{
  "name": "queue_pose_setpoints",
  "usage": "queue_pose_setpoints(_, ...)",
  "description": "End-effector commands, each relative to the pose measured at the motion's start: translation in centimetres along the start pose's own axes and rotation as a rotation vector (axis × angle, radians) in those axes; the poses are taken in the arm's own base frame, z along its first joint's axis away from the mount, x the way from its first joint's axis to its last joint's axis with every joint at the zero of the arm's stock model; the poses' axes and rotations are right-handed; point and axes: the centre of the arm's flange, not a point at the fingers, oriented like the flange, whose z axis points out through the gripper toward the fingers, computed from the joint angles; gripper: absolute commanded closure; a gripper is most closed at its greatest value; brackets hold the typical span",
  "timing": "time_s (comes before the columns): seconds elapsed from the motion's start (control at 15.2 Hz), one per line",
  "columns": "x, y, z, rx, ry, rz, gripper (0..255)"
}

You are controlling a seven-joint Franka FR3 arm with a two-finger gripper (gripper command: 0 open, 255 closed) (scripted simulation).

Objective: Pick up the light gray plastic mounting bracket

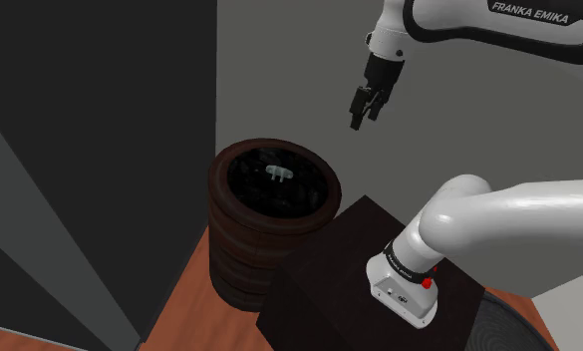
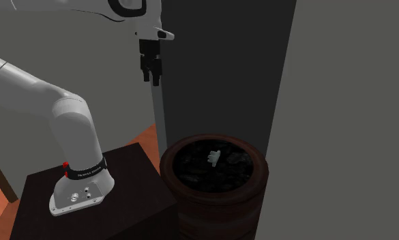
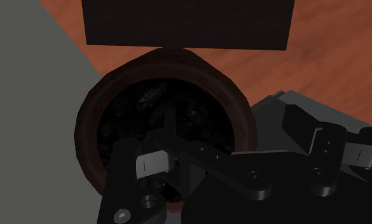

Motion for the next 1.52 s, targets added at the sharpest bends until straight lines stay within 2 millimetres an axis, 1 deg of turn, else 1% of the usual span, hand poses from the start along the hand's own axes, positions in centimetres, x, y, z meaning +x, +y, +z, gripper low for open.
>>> queue_pose_setpoints(0.0,0.0,0.0,0.0,0.000,0.000,0.000,0)
queue_pose_setpoints(0.73,7.7,3.6,11.5,0.019,0.037,-0.033,0)
queue_pose_setpoints(1.45,16.0,6.7,22.7,0.039,0.075,-0.066,0)
